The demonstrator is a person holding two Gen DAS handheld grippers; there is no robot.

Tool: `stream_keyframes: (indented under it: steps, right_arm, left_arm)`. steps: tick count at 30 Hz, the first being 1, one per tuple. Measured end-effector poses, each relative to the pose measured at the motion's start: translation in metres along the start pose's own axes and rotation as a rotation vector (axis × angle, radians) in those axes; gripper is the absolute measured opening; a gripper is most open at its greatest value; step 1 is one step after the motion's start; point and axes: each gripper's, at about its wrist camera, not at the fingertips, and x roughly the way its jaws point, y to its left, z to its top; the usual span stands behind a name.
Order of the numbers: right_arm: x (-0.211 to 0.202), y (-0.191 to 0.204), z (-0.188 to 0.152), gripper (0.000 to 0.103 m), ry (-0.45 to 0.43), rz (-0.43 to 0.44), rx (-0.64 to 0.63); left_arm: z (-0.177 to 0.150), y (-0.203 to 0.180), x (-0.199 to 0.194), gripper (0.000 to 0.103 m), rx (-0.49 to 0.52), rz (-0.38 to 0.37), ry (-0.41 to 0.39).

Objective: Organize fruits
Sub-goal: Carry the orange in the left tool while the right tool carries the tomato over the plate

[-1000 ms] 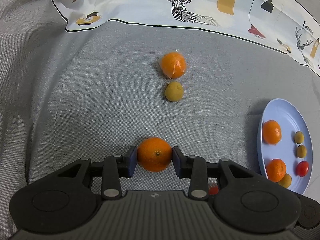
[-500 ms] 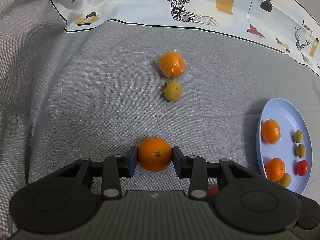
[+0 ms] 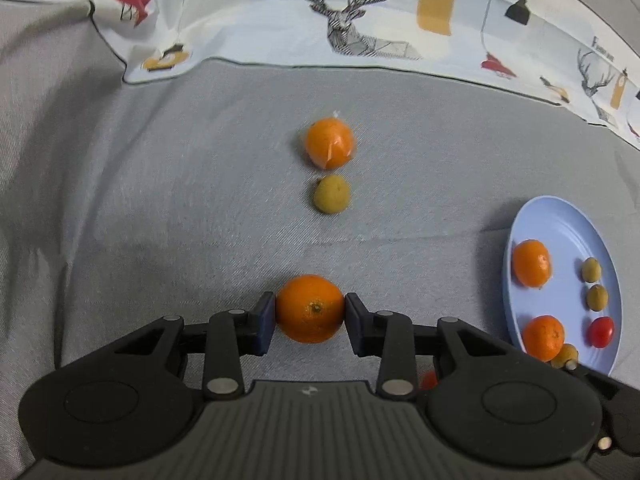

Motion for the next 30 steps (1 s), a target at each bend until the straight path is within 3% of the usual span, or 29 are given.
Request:
stream_keyframes:
  steps: [5, 10, 17, 23, 28, 30]
  right_arm:
    - [-0.024, -0.005, 0.001, 0.034, -0.114, -0.023, 0.001]
    - [-0.052, -0.008, -0.003, 0.034, -0.196, -0.046, 0.027]
    - [-0.1, -0.035, 0.013, 0.034, -0.254, -0.078, 0.088]
    - [-0.128, -0.107, 0.033, 0.034, -0.324, -0.166, 0.22]
    - [-0.114, -0.164, 0.014, 0.034, -0.304, -0.25, 0.375]
    - [-0.109, -0.171, 0.008, 0.034, -0.296, -0.272, 0.372]
  left_arm:
    - [-0.004, -0.005, -0.019, 0.04, 0.006, -0.008, -0.066]
    - [-0.013, -0.01, -0.051, 0.04, -0.027, -0.064, -0.168]
    - [-0.023, -0.029, -0.084, 0.04, 0.036, -0.11, -0.304]
    - [-0.02, -0.037, -0.077, 0.04, 0.073, -0.114, -0.302]
    - [-0.021, -0.055, -0.067, 0.04, 0.159, -0.099, -0.299]
    - [-0.023, -0.063, -0.062, 0.04, 0.189, -0.112, -0.292]
